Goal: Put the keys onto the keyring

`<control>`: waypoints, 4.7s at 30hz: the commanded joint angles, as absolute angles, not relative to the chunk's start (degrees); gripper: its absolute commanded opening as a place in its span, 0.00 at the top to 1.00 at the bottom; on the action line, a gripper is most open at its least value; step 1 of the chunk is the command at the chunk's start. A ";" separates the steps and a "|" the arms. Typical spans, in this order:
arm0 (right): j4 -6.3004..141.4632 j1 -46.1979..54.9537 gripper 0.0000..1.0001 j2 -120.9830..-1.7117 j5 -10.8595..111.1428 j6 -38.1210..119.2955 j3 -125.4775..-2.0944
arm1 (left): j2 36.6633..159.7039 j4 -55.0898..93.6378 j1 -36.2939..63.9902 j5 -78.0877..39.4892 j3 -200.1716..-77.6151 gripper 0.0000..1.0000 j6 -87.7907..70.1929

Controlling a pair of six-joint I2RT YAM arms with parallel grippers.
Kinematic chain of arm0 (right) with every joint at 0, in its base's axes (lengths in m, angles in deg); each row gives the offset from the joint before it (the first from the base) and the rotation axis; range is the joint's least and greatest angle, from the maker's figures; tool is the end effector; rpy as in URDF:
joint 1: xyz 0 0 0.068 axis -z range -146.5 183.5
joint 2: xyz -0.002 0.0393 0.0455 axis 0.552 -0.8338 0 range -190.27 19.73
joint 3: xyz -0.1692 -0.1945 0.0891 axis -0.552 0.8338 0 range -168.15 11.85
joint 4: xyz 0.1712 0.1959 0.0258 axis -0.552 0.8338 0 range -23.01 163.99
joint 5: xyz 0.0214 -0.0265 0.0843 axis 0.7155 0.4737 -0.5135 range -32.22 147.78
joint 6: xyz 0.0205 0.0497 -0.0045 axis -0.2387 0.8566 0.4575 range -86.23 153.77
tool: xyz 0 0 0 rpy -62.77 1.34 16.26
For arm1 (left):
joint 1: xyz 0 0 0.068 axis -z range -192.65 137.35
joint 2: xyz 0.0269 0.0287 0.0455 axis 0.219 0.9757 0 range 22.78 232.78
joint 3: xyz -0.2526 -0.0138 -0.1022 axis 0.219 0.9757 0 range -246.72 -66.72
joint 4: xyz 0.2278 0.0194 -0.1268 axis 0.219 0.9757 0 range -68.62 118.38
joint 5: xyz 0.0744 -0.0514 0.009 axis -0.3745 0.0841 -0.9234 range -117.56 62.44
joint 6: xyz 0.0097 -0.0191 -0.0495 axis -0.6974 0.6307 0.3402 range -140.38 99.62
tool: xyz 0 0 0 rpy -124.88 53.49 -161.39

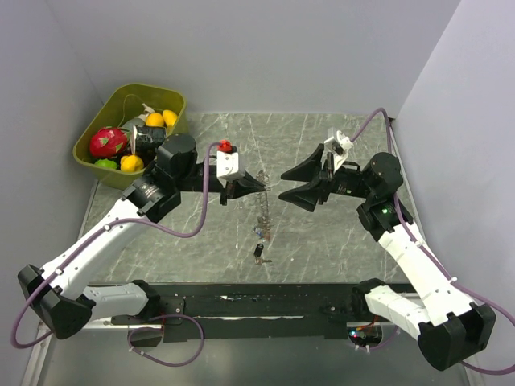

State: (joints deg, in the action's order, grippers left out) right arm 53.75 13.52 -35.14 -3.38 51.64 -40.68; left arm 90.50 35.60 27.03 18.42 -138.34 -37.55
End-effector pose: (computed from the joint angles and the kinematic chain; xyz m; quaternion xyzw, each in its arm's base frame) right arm 0.1819 0.0994 0.3965 -0.4023 0.5409 0.5218 0.5228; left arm 0.1817 -0.1840 0.4166 0.5565 0.5026 -0.4093 0.5198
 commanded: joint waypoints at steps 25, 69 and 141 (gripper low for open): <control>49.94 10.39 0.59 -38.71 -7.87 52.14 -44.66 | 94.93 28.67 26.02 28.87 -143.54 0.99 -27.94; 56.90 8.37 1.00 -36.43 2.06 47.48 -42.73 | 94.58 28.23 26.02 26.68 -144.16 0.99 -26.70; 21.01 8.28 0.91 -28.17 17.70 69.81 -26.82 | 96.52 -1.84 24.53 29.40 -134.93 0.99 -1.30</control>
